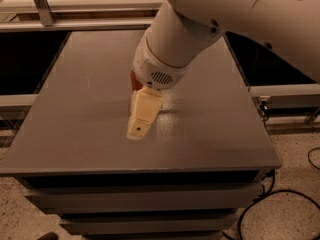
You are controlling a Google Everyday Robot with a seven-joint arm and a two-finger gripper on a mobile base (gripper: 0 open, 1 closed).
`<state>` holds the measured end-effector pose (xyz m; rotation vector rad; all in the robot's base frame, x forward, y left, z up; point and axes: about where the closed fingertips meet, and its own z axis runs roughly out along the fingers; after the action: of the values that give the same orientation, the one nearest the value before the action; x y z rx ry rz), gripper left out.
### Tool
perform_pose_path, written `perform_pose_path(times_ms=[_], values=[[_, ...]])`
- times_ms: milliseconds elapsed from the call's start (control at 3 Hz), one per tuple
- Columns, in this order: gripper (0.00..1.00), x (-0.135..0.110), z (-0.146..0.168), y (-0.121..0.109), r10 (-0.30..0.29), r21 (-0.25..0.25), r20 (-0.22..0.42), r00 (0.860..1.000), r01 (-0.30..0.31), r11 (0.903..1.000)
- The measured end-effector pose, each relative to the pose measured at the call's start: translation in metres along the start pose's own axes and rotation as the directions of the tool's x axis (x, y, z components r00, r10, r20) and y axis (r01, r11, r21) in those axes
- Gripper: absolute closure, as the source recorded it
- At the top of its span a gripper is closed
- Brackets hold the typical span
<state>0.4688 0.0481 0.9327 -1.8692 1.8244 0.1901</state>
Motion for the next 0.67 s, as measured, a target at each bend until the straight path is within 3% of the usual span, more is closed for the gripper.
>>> perform_pose_path(times_ms=[333, 667], values=[[0.0, -0.0277, 0.0057, -0.006, -0.054, 0.034, -0.007, 0.999, 0.054, 0.9979], [0.0, -0.0278, 0.0057, -0.006, -0.054, 0.034, -0.007, 0.999, 0.054, 0.9979]])
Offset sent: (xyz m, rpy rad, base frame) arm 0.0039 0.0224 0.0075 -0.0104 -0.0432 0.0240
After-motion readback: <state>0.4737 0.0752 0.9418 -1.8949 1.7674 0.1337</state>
